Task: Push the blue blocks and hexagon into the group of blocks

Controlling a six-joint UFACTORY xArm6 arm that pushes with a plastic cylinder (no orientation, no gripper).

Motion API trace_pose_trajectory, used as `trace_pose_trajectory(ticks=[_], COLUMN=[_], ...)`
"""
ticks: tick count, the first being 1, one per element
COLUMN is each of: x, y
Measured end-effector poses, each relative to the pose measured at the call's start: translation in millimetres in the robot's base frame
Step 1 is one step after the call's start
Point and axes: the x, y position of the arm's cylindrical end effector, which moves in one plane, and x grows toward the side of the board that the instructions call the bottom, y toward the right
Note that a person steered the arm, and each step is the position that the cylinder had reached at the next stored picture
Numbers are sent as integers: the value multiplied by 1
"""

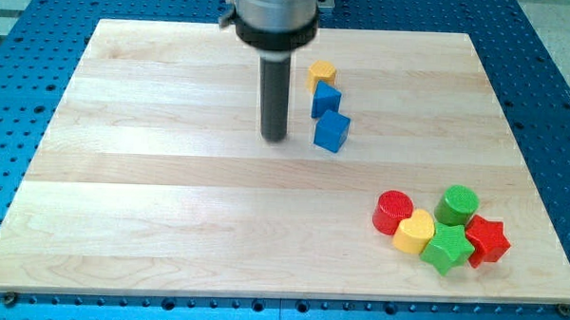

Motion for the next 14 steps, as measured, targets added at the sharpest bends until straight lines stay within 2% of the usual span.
trace_pose_trajectory(ticks=[1, 2, 3, 4, 5, 6, 7, 8, 9, 10, 11, 12, 14], x=[-74, -104, -63, 1, -5, -57, -26, 49, 33, -22, -7, 63, 94], y=[26, 57, 84, 83, 91, 71, 14, 25, 24, 8, 52, 71, 94])
